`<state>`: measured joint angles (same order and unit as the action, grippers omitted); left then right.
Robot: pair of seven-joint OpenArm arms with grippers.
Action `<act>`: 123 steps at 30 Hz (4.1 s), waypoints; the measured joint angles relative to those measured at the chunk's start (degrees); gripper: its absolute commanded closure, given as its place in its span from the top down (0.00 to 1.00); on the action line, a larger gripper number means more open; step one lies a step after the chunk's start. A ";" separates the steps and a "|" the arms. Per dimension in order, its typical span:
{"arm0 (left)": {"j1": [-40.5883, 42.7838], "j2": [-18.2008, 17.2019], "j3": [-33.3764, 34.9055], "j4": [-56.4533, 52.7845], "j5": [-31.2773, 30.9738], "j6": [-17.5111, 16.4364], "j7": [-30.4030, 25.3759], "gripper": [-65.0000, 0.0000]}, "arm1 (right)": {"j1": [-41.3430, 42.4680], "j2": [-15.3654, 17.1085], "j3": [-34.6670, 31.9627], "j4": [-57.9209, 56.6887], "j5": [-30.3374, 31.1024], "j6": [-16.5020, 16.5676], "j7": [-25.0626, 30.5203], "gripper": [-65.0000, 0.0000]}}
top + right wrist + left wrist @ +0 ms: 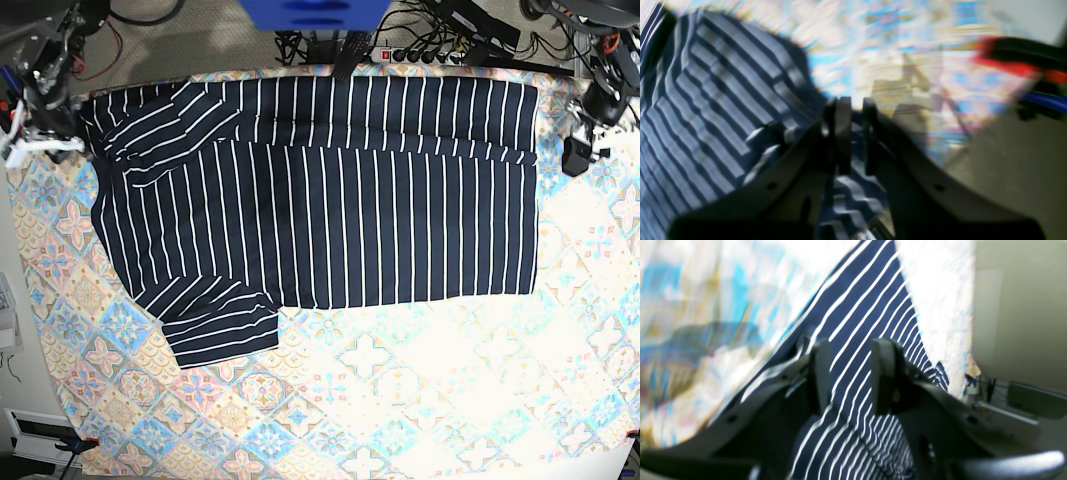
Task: Fold the T-shirt properly
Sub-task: 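Release and move both grippers down the shirt's side edges, then grasp the side edges near the hem with both grippers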
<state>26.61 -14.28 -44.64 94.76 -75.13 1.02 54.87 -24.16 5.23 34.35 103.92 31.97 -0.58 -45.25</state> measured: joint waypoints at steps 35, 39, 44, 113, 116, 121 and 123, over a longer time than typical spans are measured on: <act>-42.16 -1.64 15.80 -35.15 43.43 -0.76 -8.98 0.33 | 14.95 2.45 -21.92 -9.09 -10.56 0.31 0.20 0.09; -41.72 -1.77 19.21 -40.00 43.52 -0.17 -13.03 0.33 | 14.91 2.27 -21.99 -9.01 -10.54 0.33 0.13 0.09; -42.01 -2.05 19.39 -42.99 43.47 -0.35 -16.04 0.33 | 14.75 2.54 -21.88 -8.90 -10.58 0.28 0.15 0.09; -24.72 1.90 19.39 -16.92 44.61 -0.61 -12.48 0.00 | 45.27 14.56 -42.69 -56.94 -21.07 5.11 17.75 0.44; -24.72 1.90 19.39 -16.92 44.70 -0.59 -12.44 0.00 | 45.22 14.29 -42.99 -57.46 -21.05 9.25 17.66 0.44; -24.70 1.90 19.39 -16.92 44.70 -0.59 -12.44 0.00 | 45.44 14.64 -42.99 -58.80 -21.03 9.40 18.10 0.44; -24.74 1.90 19.41 -16.92 44.68 -0.61 -12.44 0.00 | 46.36 14.62 -42.99 -61.81 -21.03 9.42 18.43 0.44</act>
<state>1.87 -12.38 -25.23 77.84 -30.46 0.40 42.44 22.20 19.86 -8.64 42.11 10.94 8.84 -26.83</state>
